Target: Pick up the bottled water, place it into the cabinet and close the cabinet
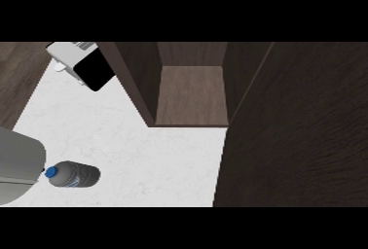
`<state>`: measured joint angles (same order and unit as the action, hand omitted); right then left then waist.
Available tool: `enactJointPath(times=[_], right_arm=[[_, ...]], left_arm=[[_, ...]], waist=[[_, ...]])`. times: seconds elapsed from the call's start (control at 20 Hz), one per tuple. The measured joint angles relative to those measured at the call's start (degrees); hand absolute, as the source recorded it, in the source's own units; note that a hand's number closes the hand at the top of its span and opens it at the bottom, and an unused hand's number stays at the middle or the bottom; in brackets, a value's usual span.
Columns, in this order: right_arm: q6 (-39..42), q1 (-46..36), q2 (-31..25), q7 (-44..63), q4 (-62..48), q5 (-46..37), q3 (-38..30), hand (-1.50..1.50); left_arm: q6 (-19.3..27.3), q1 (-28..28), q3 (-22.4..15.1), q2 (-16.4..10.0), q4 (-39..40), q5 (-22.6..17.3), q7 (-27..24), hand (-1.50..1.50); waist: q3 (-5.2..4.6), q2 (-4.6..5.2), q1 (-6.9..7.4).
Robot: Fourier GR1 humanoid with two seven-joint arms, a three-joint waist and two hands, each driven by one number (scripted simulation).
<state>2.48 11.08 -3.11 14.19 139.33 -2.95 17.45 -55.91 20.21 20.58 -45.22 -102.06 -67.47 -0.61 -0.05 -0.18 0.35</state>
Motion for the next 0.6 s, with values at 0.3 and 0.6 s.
enactJointPath(times=[0.3, 0.6], right_arm=[[-2.39, -0.96, 1.28, 4.60, 1.80, -0.97, 4.40, -1.50], [-4.63, -1.18, 1.54, 5.62, 2.09, -1.74, 8.28, -1.50]], left_arm=[[-3.71, -0.07, 1.61, 0.30, 1.61, 0.39, 2.95, -1.50], [-4.75, -2.03, 3.71, 4.25, 2.64, 6.62, 4.95, -1.50]], waist=[[0.29, -0.03, -0.22], [0.47, -0.35, -0.25]])
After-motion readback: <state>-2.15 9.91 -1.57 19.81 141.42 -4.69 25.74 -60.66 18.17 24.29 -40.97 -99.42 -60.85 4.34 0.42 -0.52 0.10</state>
